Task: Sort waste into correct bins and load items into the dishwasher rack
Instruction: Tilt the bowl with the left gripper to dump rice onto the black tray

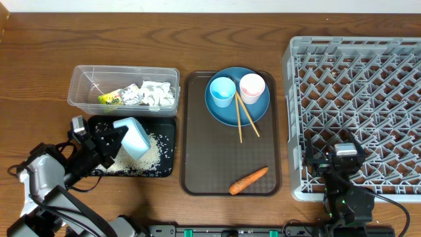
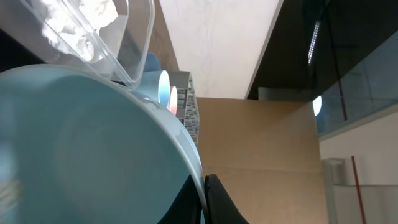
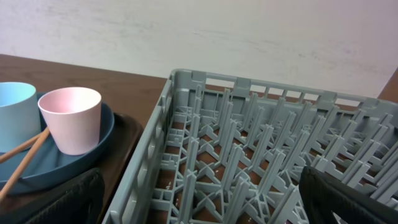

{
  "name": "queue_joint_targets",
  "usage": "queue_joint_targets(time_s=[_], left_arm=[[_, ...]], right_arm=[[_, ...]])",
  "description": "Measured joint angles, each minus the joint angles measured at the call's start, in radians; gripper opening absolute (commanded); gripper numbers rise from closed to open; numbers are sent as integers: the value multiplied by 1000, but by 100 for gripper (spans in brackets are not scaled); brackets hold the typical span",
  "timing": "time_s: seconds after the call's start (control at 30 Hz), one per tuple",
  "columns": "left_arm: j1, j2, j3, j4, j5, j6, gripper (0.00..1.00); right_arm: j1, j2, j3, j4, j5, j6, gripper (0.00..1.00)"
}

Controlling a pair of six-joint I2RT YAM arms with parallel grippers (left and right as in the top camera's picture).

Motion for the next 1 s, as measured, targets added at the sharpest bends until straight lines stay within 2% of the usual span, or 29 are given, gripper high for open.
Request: queue_joint_targets(time_s=[0.1,0.3,0.53,0.63,1.0], left_arm=[[0,0,-1,74,-5,17,8],[1,0,-2,-19,-8,24,10],[1,0,-2,-67,-8,4,6],[1,0,-2,-9,-8,-7,6],[0,0,-2,-7,-17,-14,6]], right_arm=[[0,0,0,0,0,0,99],[0,0,0,0,0,0,99],[0,0,0,0,0,0,99],[0,0,0,0,0,0,99],[0,0,0,0,-1,0,99]])
